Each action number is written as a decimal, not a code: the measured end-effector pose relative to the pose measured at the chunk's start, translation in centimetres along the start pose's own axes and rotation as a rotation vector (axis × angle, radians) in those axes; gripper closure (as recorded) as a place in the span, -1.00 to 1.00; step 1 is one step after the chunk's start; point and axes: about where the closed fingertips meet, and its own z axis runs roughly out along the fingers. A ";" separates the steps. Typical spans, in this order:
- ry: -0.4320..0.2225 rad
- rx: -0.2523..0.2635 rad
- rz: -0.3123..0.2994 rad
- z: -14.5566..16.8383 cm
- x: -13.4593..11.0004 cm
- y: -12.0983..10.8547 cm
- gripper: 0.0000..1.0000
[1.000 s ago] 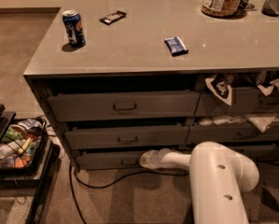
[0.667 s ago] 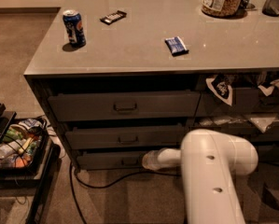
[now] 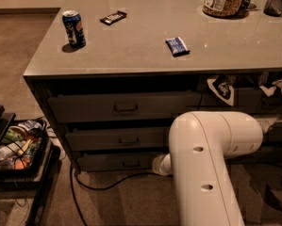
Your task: Close bottom drawer
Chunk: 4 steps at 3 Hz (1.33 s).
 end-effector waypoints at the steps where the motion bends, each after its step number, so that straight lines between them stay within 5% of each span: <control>1: -0.004 0.085 0.042 -3.8 1.0 2.1 1.00; 3: -0.211 0.183 0.272 -4.3 -0.4 3.7 1.00; 4: -0.239 0.214 0.279 -4.9 0.2 2.0 1.00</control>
Offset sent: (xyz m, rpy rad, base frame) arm -0.0955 -0.0973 0.0646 0.3850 -0.2438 -0.1289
